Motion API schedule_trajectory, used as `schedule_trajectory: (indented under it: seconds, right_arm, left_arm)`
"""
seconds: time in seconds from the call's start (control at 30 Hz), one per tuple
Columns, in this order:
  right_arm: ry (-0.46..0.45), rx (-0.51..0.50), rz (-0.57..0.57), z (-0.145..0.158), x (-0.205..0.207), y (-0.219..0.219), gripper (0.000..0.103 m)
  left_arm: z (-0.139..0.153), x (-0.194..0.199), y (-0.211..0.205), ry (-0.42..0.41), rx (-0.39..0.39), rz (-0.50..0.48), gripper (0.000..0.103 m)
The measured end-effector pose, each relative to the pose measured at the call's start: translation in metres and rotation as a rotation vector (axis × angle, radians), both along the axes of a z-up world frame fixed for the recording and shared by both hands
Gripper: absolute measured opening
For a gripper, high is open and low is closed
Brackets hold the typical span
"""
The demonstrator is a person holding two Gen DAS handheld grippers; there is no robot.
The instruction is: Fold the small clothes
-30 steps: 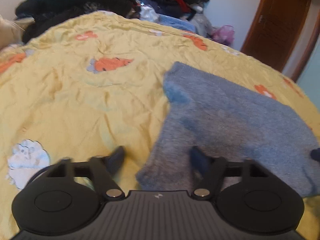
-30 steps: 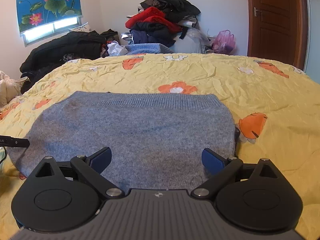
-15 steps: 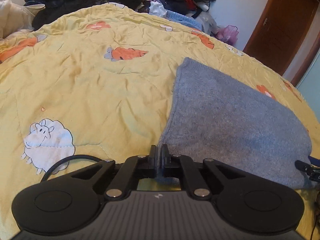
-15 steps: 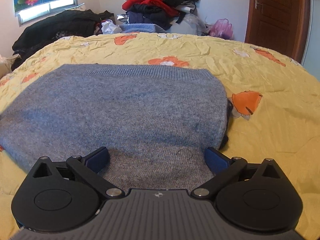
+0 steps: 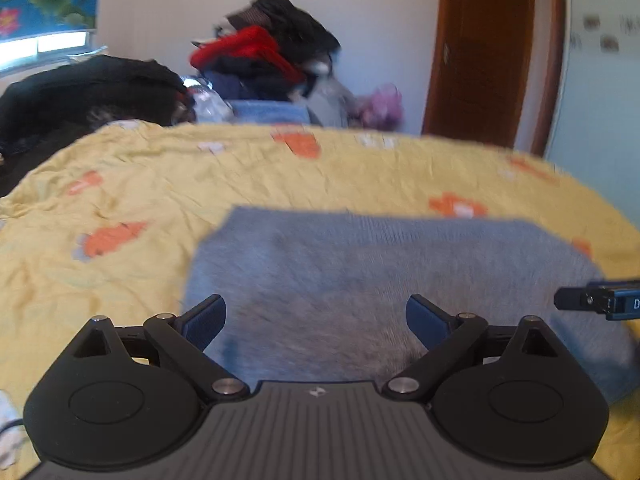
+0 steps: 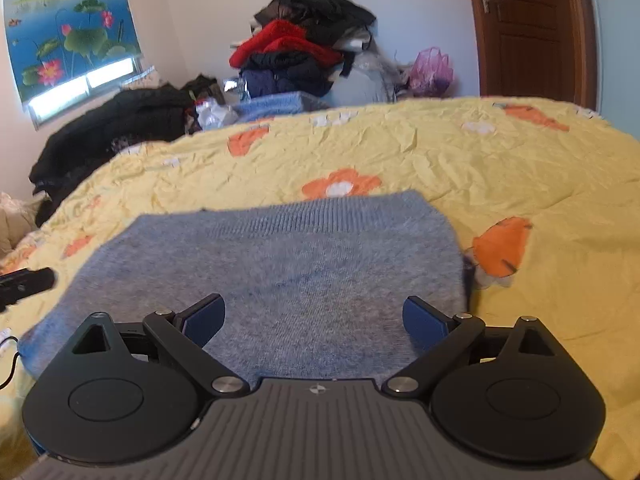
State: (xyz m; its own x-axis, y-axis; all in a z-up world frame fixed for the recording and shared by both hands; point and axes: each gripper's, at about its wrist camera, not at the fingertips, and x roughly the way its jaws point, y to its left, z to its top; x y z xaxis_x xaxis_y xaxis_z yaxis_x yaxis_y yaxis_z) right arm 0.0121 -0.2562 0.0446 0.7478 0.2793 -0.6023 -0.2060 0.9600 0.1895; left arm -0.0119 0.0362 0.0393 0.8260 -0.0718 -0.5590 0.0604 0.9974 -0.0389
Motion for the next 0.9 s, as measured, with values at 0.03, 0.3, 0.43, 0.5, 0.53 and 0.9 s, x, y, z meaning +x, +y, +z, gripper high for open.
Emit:
schedule_trajectory:
  seconds: [0.03,0.3,0.43,0.5,0.53,0.9]
  right_arm:
    - [-0.004,-0.045,0.005,-0.009,0.003,0.002,0.096]
    - [-0.010,-0.172,0.021,-0.017,-0.002,0.002,0.098]
    - [-0.068,-0.088,0.001,0.011,-0.026,0.000,0.091]
    - [-0.091,-0.051,0.032,0.021,-0.041,0.002,0.095]
    - [-0.095,-0.041,0.051,0.024,-0.046,0.005,0.095]
    - [-0.029,-0.064,0.218,0.002,-0.026,0.075,0.095]
  left_arm:
    - [-0.011,0.006,-0.004,0.030,0.025,-0.005,0.097]
    - [-0.036,0.008,0.002,0.083,0.028,-0.007,0.099]
    - [-0.021,-0.034,0.019,0.022,-0.040,0.056,0.098]
    - [-0.015,-0.059,0.043,0.009,-0.133,0.138,0.098]
    - [-0.017,-0.070,0.054,0.019,-0.179,0.175,0.098]
    - [-0.023,-0.114,0.096,0.074,-0.557,0.378,0.098]
